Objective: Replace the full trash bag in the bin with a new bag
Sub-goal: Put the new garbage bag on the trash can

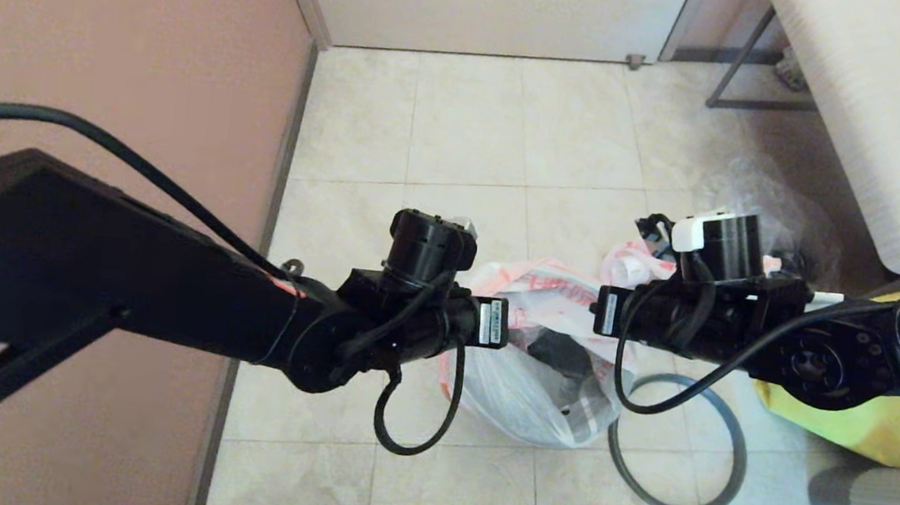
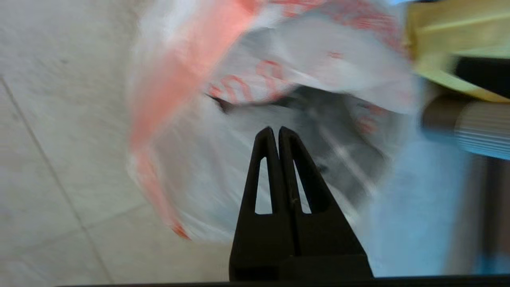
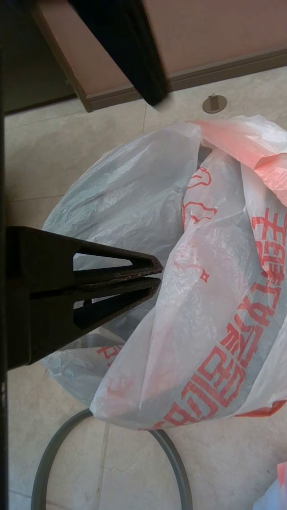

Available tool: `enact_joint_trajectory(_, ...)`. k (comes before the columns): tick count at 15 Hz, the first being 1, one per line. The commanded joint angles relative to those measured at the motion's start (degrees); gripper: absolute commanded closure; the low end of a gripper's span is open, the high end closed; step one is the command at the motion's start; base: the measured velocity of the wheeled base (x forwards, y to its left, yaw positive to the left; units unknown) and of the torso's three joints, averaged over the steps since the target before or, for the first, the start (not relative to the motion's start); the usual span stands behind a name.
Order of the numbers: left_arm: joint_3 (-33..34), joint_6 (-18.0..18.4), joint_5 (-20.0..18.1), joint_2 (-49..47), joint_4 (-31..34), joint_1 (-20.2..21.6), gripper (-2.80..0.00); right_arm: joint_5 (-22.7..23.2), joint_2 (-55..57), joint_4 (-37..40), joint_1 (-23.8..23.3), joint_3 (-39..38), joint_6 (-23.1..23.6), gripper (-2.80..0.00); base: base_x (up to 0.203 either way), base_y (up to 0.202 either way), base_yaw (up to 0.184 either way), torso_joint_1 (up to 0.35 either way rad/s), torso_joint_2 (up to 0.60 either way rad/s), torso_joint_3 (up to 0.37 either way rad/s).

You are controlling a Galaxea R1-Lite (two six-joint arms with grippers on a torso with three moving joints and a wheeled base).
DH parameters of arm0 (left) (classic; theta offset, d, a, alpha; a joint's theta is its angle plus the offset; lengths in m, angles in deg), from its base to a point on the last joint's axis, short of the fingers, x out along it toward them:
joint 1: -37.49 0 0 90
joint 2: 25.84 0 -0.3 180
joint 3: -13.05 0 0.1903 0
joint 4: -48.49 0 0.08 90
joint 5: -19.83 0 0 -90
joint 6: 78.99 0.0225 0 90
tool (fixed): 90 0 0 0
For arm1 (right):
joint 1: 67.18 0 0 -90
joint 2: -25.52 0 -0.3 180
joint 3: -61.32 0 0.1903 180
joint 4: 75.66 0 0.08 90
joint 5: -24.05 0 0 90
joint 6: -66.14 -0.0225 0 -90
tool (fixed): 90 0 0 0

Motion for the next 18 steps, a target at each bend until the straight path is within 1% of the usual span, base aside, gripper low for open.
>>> enact_joint_trajectory(1,-3.2,0.6,0.0,-5.8,-0.1,1.4,0.0,0.0,0.3,-0.1,-0.2,0.0,-0.1,0.0,0.0,0.0,0.0,0.0,0.0,0.0)
enact_joint_trajectory(4,-9.8,3.7,-0.1,-11.0,0.0,2.5,0.0,0.0,0.4,-0.1,-0.5,-0.1,-0.1,0.0,0.0,0.0,0.0,0.0,0.0,0.0)
enact_joint_trajectory(5,-11.7,4.2,-0.1,-12.1,0.1,2.5,0.0,0.0,0.4,-0.1,-0.7,-0.1,-0.1,0.0,0.0,0.0,0.0,0.0,0.0,0.0)
enact_joint_trajectory(10,-15.6,4.4,0.0,-14.8,0.1,2.6,0.0,0.0,0.3,-0.1,-1.4,-0.1,0.7,0.0,0.0,0.0,0.0,0.0,0.0,0.0)
enact_joint_trajectory(15,-20.7,4.1,-0.1,-15.3,0.2,4.7,0.0,0.1,0.4,-0.1,-1.8,-0.1,1.1,0.0,0.0,0.0,0.0,0.0,0.0,0.0)
enact_joint_trajectory(18,-21.9,4.1,-0.2,-14.3,0.4,4.8,0.0,0.2,1.2,-0.8,-2.5,-0.1,1.1,0.0,0.0,0.0,0.0,0.0,0.0,0.0)
